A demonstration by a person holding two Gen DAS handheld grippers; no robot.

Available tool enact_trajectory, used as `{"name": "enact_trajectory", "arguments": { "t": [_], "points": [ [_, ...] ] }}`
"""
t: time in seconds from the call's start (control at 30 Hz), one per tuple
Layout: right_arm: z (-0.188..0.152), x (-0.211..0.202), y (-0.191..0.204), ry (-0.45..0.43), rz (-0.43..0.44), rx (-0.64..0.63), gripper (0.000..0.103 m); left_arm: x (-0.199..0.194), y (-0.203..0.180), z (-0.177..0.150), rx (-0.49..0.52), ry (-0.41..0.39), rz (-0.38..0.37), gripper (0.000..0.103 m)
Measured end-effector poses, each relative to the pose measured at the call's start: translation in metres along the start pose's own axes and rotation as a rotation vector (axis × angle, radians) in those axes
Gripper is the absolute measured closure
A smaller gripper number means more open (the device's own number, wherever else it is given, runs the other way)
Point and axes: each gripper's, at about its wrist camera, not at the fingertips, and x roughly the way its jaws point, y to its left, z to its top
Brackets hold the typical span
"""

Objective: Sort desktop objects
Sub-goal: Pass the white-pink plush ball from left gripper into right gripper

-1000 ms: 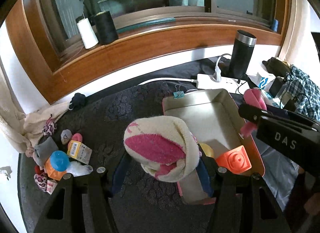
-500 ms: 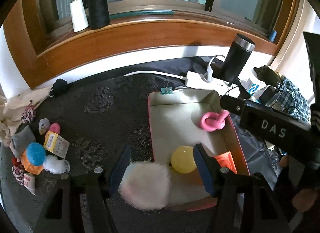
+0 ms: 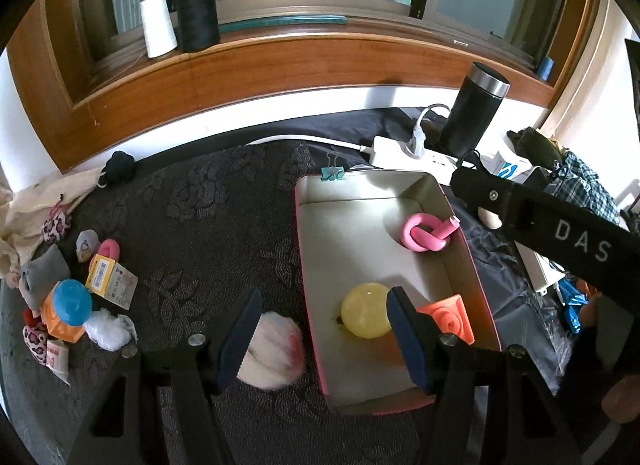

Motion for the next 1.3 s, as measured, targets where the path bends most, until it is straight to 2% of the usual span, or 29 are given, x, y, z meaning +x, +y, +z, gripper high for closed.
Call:
{"name": "enact_trajectory", "arguments": {
  "t": [0.4, 0.7, 0.83, 1.0, 1.3],
  "points": [
    [-0.004, -0.021, 0.010, -0.047, -0.058, -0.033, 0.043, -0.007, 0.002, -0.008, -0.009, 0.002, 0.000, 0.036],
    [-0.011, -0.025, 0.015, -0.038, -0.045, -0.031, 0.043, -0.011, 0.013, -0.018, -0.034, 0.010, 0.000, 0.036],
    [-0.017, -0.023, 0.018, -0.018, -0.024, -0.019, 0.043, -0.014, 0.035, -0.025, -0.084, 0.016, 0.027, 0.036],
    [-0.026, -0.018, 0.033, 0.007, 0.007, -0.026, 0.043, -0.015, 0.080, -0.041, -0.184, 0.038, 0.086, 0.036],
    [-0.043, -0.001, 0.085, 0.065, 0.076, -0.088, 0.043, -0.027, 0.139, -0.073, -0.281, 0.057, 0.141, 0.036]
  ]
}}
